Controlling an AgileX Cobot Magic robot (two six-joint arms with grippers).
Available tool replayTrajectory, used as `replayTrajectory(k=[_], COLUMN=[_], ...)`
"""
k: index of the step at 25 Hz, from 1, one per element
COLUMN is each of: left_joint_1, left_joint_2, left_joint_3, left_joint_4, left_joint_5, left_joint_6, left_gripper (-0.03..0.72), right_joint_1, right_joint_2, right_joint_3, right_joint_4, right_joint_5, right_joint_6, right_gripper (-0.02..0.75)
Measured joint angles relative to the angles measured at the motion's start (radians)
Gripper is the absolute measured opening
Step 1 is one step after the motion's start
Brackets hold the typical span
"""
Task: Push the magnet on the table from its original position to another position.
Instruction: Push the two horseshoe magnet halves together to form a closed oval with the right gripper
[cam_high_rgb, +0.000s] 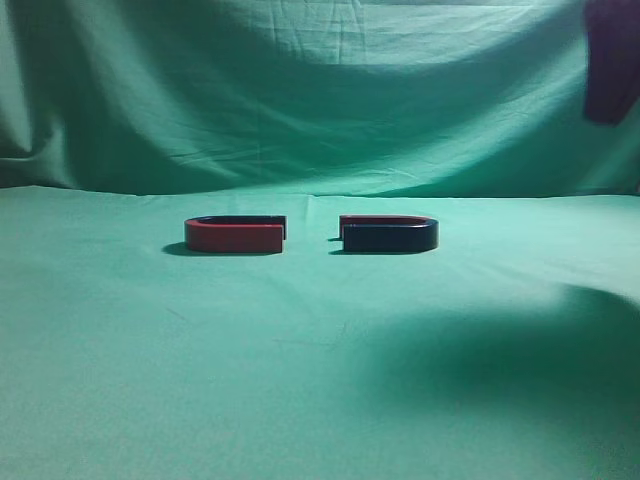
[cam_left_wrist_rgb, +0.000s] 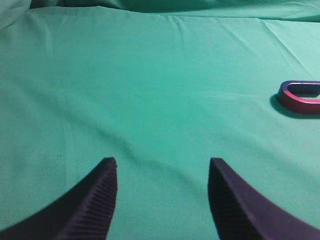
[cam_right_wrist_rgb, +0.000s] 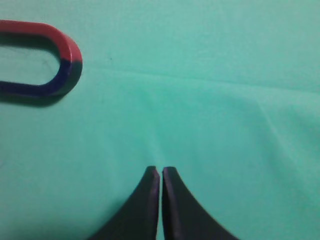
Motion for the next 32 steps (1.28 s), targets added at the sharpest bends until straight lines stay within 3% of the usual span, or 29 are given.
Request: replayTrajectory(k=[14, 32], left_joint_1=[0.000, 0.000], left_joint_2=[0.000, 0.000], left_joint_3=[0.000, 0.000], left_joint_4=[0.000, 0.000], left_joint_5=[0.000, 0.000], left_joint_6=[0.000, 0.000], left_gripper=[0.372, 0.372], right_joint_1=[0.085, 0.190], right_joint_2=[0.391, 0.493], right_joint_3=[-0.317, -0.402], right_joint_4=[-0.012, 0.011], right_joint_5=[0.011, -0.035], right_joint_6=[0.009, 0.034], right_gripper=[0.000, 0.000])
